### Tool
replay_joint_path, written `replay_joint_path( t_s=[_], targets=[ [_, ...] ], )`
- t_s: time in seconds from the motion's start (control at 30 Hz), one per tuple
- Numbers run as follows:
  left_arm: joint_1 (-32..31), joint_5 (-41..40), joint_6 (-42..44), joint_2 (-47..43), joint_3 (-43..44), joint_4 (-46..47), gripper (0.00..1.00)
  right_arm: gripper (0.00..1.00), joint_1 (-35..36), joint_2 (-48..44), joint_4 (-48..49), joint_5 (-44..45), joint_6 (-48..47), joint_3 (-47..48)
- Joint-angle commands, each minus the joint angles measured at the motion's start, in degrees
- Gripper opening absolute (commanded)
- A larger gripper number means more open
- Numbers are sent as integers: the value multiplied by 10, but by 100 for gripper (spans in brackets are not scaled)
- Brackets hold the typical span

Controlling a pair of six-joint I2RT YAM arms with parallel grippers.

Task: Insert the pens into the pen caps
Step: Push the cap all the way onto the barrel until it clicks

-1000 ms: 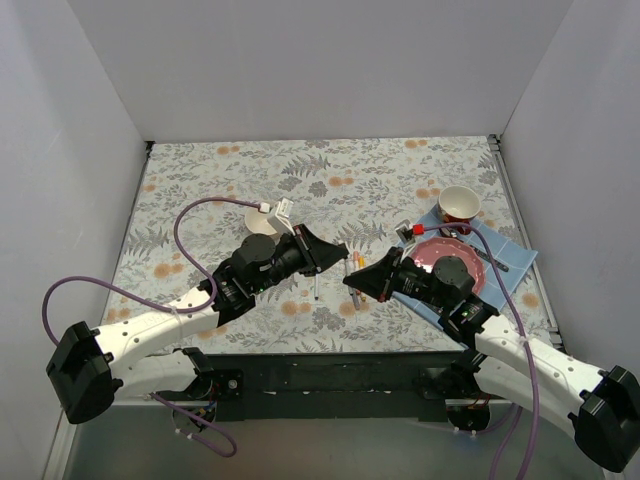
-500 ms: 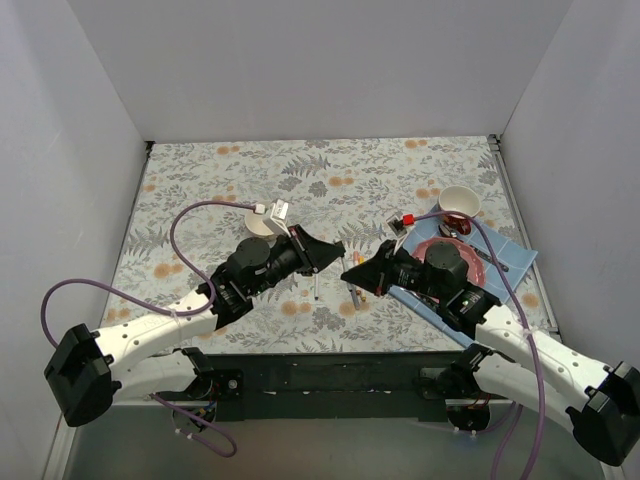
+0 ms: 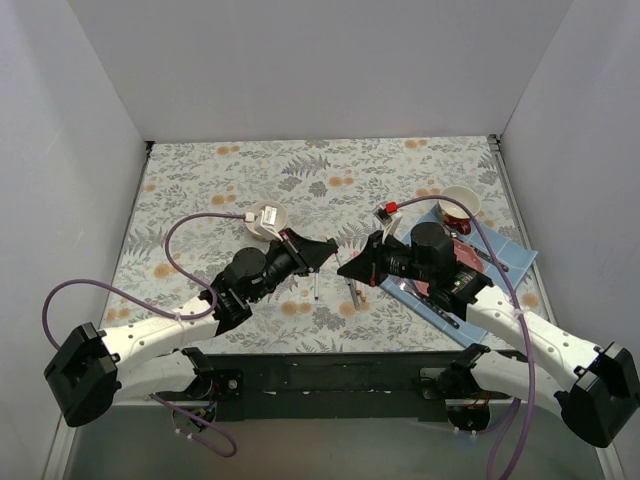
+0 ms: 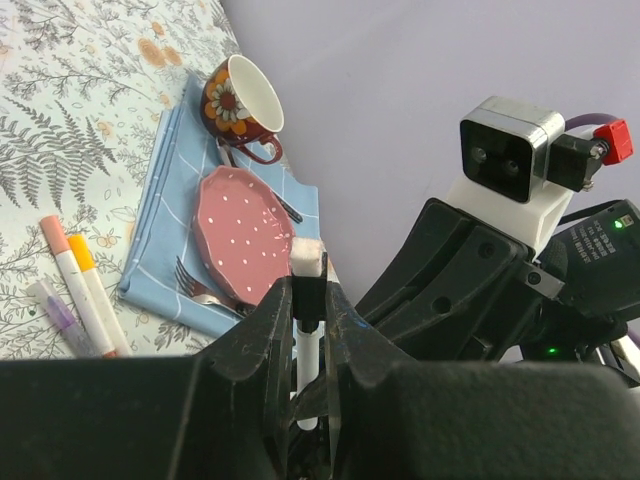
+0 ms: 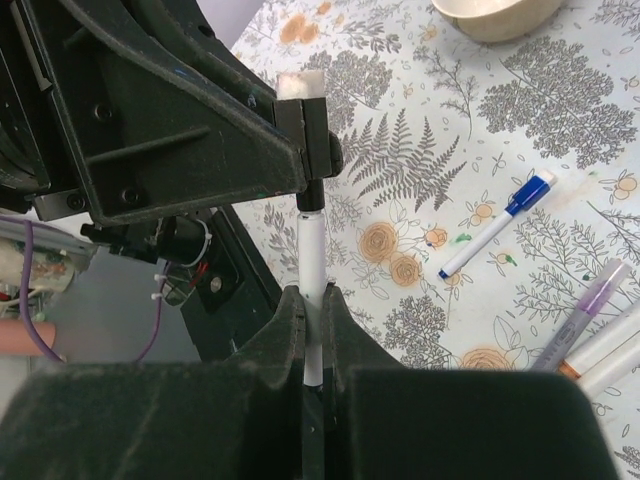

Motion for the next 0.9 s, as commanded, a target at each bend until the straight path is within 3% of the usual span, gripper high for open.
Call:
replay_joint_path(
  t_s=[0.0, 0.37, 0.57, 0.83, 0.87],
  targets=[
    [-57, 136, -16, 9, -37, -64, 0, 1, -46, 15, 162, 99, -17, 91],
    [-76, 157, -61, 43, -69, 23, 0, 1, -58, 55, 237, 88, -28, 95],
    [-84, 172, -83, 68, -72, 43, 0, 1, -60, 44, 312, 84, -97, 78],
    [-112, 128, -61, 74, -37, -22, 0, 1, -63, 48, 242, 103, -121, 109],
    [-111, 90, -55, 64, -19, -42, 0, 1, -62, 47, 212, 95, -115, 110]
  ],
)
